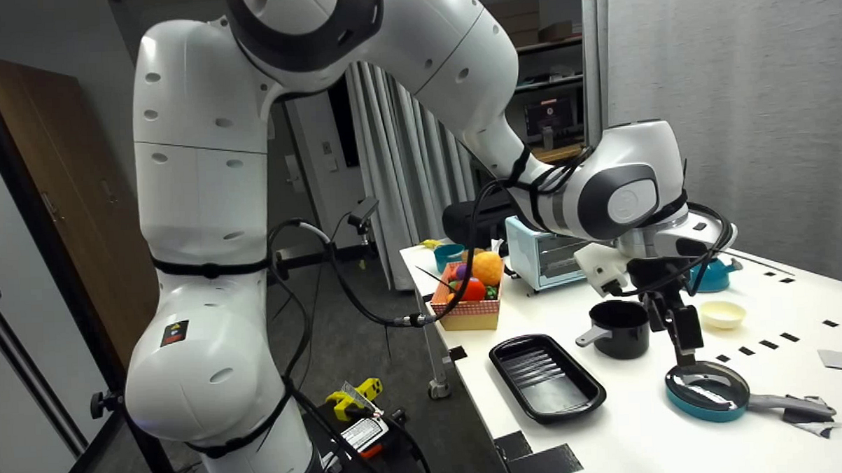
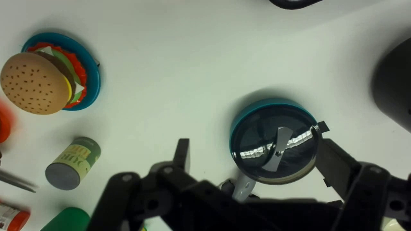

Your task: Transfer the lid from the pan to the black pot

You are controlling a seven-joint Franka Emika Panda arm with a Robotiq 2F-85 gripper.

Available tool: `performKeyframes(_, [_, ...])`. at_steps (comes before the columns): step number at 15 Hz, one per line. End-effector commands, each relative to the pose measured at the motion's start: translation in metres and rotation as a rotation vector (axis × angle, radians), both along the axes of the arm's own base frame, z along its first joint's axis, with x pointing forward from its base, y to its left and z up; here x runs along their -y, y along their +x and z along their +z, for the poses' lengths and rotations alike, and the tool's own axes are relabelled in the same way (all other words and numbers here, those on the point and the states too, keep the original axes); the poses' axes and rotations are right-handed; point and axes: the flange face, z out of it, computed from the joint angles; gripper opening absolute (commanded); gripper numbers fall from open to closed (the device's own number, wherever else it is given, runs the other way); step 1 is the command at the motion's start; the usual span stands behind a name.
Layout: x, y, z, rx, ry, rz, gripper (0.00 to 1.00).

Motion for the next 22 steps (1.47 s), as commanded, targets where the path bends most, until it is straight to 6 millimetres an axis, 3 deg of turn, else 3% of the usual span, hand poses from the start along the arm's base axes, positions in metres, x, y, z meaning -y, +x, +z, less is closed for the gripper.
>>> performKeyframes(1, [0.001, 0.027, -0.015, 0.02, -0.001, -0.021, 1.0])
performKeyframes(10, [0.002, 0.072, -0.044, 0.019, -0.03, -0.068, 1.0])
performKeyframes(19, [0.003, 0.093, -0.08, -0.004, -0.055, -0.127, 1.0])
performKeyframes(22, [0.004, 0.098, -0.088, -0.014, -0.059, -0.146, 0.94])
